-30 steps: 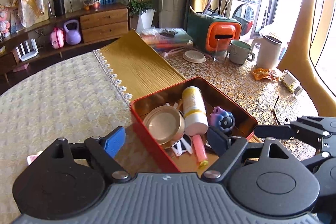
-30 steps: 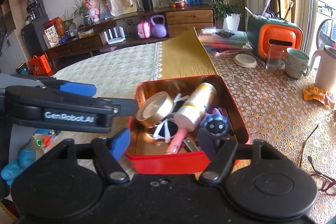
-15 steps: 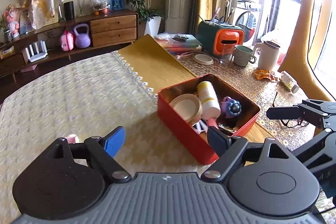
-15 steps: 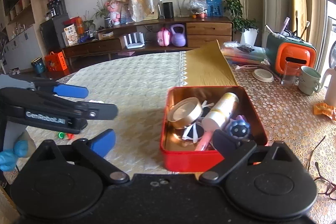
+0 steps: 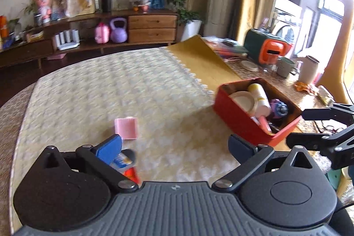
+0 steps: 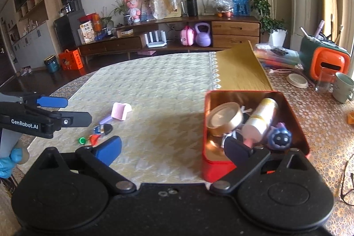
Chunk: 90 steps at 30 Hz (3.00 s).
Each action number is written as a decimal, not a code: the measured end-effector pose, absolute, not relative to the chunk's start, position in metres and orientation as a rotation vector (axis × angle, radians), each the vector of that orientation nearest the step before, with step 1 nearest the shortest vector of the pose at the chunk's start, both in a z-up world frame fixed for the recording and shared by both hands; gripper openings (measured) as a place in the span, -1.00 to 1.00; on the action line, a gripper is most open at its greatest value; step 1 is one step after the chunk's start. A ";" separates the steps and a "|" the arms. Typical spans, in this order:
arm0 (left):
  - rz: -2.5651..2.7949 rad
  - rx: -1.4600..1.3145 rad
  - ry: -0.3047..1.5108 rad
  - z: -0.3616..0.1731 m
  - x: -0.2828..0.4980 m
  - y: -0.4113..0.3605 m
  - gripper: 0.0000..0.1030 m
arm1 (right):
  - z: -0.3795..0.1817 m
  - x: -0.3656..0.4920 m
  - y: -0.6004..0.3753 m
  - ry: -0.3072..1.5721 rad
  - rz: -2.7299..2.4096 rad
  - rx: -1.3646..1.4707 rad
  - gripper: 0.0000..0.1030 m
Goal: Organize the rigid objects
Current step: 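Withdraw both tools from the red box back over the mat, then close the left gripper on the green plastic piece while the right grasps the pink comb, then lift the green piece with the left gripper while the right lifts the pink comb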
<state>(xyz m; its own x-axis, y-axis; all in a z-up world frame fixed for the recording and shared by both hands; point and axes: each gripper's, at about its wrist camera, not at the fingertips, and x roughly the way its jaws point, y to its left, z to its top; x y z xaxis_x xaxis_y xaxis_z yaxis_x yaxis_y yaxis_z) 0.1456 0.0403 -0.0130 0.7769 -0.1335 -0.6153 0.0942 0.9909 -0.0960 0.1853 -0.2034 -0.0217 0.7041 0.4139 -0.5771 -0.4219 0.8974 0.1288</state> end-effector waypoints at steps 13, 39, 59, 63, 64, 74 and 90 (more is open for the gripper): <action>-0.007 -0.147 0.721 -0.046 0.125 0.114 1.00 | -0.030 0.196 -0.158 0.680 0.520 -0.057 0.93; 0.097 -0.160 0.754 -0.119 0.140 0.142 0.99 | -0.060 0.268 -0.052 0.763 0.563 -0.144 0.87; 0.137 -0.147 0.730 -0.132 0.150 0.141 0.93 | -0.093 0.325 0.029 0.863 0.396 -0.128 0.43; 0.134 -0.133 0.720 -0.133 0.150 0.138 0.79 | -0.099 0.328 0.033 0.888 0.378 -0.121 0.30; 0.132 -0.132 0.717 -0.132 0.150 0.137 0.67 | -0.100 0.329 0.032 0.892 0.373 -0.118 0.25; 0.129 -0.121 0.709 -0.129 0.150 0.136 -0.21 | -0.103 0.329 0.037 0.899 0.371 -0.107 -0.16; 0.124 -0.098 0.714 -0.129 0.148 0.129 -0.53 | -0.100 0.326 0.025 0.920 0.416 -0.037 -0.49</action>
